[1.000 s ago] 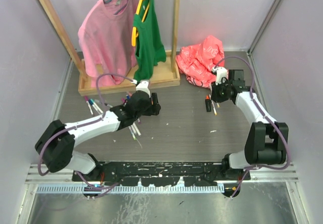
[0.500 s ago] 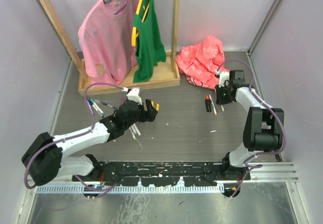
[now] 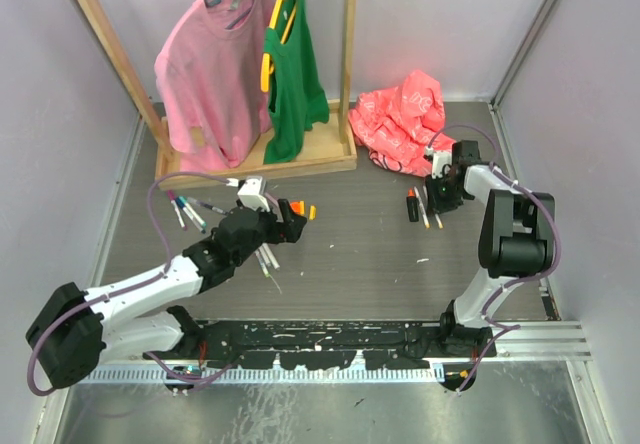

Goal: Open the pen caps
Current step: Place the pen at the center of the board, then pick up the pen from the center of the board.

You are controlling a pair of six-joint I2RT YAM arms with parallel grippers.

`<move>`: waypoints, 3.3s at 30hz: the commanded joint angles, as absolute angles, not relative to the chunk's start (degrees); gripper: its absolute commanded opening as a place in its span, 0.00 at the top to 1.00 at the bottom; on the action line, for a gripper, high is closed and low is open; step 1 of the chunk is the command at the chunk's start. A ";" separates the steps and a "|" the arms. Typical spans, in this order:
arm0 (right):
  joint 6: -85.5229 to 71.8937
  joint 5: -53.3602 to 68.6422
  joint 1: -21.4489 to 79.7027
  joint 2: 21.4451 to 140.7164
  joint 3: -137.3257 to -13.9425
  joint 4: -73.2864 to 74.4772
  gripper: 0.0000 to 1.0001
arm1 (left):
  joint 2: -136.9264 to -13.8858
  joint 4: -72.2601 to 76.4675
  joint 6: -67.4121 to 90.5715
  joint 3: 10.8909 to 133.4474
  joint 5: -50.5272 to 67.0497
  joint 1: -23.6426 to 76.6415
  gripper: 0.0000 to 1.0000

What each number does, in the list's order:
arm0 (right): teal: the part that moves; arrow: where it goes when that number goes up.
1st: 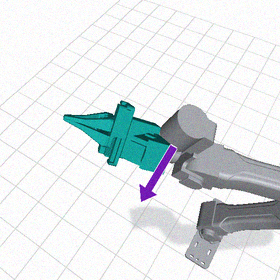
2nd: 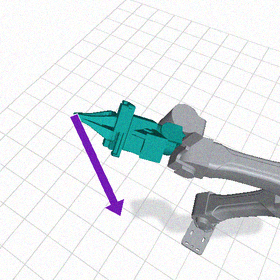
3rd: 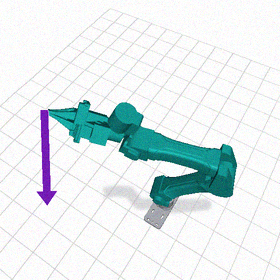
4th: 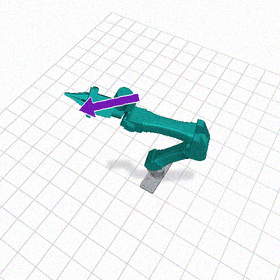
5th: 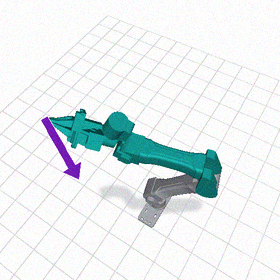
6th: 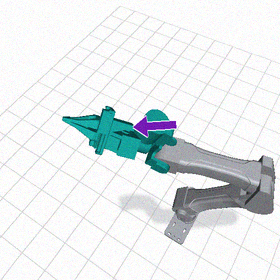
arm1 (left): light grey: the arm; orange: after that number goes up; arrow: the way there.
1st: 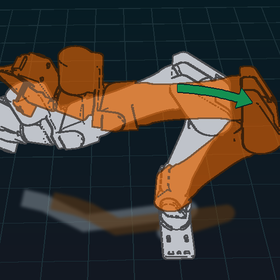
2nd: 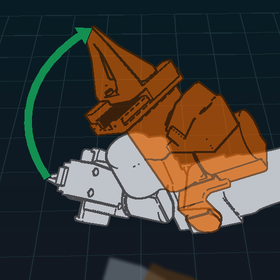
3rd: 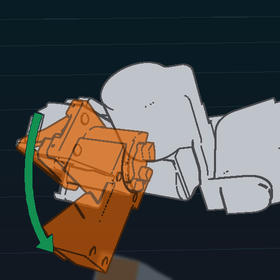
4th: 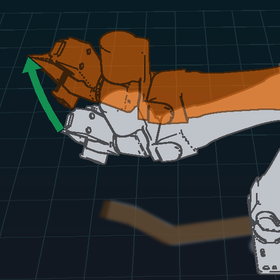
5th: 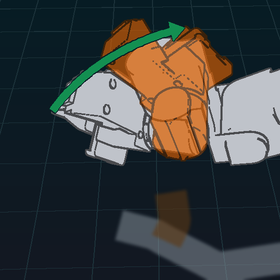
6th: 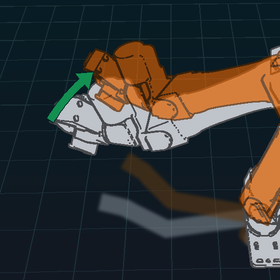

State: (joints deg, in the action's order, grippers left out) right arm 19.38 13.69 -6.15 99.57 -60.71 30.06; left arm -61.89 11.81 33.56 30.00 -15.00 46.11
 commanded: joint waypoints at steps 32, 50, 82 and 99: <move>19.66 17.39 -8.26 96.10 -63.79 32.08 0.65 | -60.16 15.25 33.83 29.93 -16.25 45.92 0.16; 22.85 28.78 -8.36 83.05 -62.29 32.27 0.64 | -66.45 6.83 33.16 34.29 -18.82 45.89 0.16; 19.06 49.33 -4.26 68.39 -59.24 28.84 0.58 | -86.96 -15.77 34.94 50.53 -28.12 45.36 0.26; 19.07 49.33 -4.22 68.58 -59.09 28.83 0.58 | -93.16 -13.70 35.12 54.59 -24.52 40.12 0.48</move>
